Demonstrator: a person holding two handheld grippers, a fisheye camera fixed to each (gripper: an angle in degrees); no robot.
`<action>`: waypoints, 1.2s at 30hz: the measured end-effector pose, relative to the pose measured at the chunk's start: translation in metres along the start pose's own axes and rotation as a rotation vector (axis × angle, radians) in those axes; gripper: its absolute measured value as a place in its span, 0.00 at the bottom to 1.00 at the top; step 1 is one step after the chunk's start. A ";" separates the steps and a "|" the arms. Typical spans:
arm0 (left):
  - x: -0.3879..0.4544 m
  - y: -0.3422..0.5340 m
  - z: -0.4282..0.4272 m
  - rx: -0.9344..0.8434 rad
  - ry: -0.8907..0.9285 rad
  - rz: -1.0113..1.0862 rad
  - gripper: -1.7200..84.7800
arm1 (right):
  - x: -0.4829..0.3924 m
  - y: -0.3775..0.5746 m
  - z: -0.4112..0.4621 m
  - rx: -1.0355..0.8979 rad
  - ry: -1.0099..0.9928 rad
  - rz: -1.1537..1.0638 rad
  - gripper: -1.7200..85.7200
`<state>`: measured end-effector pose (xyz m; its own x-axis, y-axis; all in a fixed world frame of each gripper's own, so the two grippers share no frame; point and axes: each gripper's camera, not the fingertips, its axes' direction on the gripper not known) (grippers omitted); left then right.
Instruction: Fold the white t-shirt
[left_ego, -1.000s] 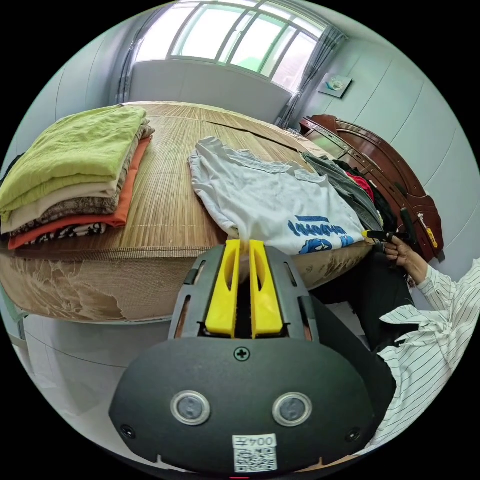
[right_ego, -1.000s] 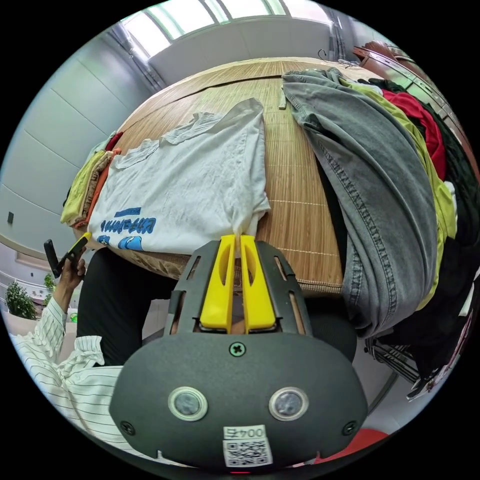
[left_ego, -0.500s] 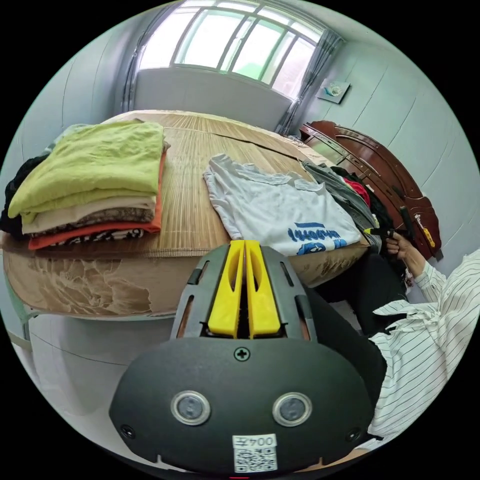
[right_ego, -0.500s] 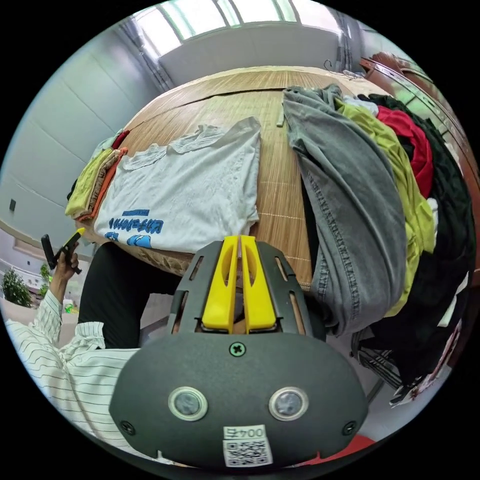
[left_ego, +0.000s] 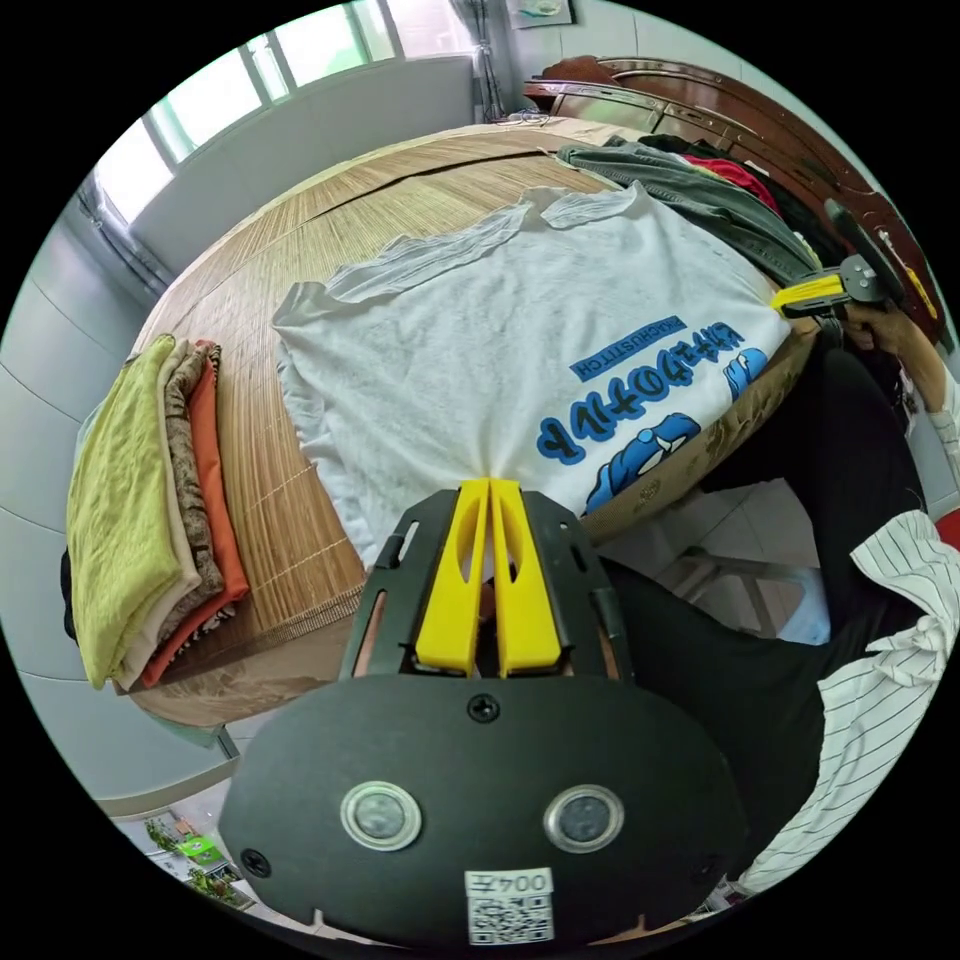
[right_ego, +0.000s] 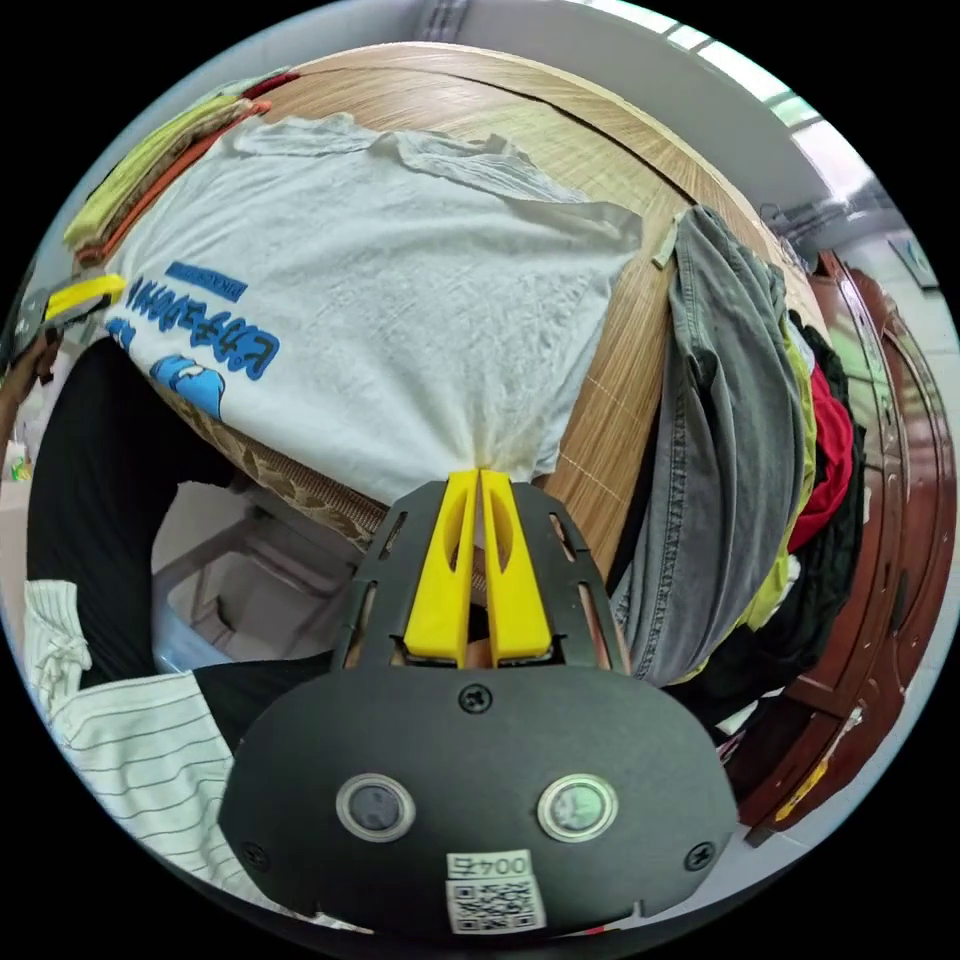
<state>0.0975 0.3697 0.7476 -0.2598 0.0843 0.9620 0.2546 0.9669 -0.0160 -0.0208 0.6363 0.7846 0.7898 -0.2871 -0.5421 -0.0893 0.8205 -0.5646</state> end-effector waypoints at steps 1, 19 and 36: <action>0.000 -0.003 -0.001 0.000 0.003 -0.001 0.03 | -0.007 -0.003 0.002 -0.003 0.042 -0.041 0.02; -0.053 -0.033 -0.031 0.108 0.130 -0.073 0.02 | 0.066 0.024 0.027 0.143 -0.082 0.014 0.02; -0.121 -0.205 0.021 0.238 0.437 -0.246 0.02 | 0.278 -0.046 0.153 0.312 -1.090 0.675 0.10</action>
<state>0.0573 0.1666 0.6285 0.1380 -0.2095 0.9680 0.0047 0.9775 0.2108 0.2957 0.5948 0.7553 0.7393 0.6429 0.2004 -0.6286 0.7656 -0.1369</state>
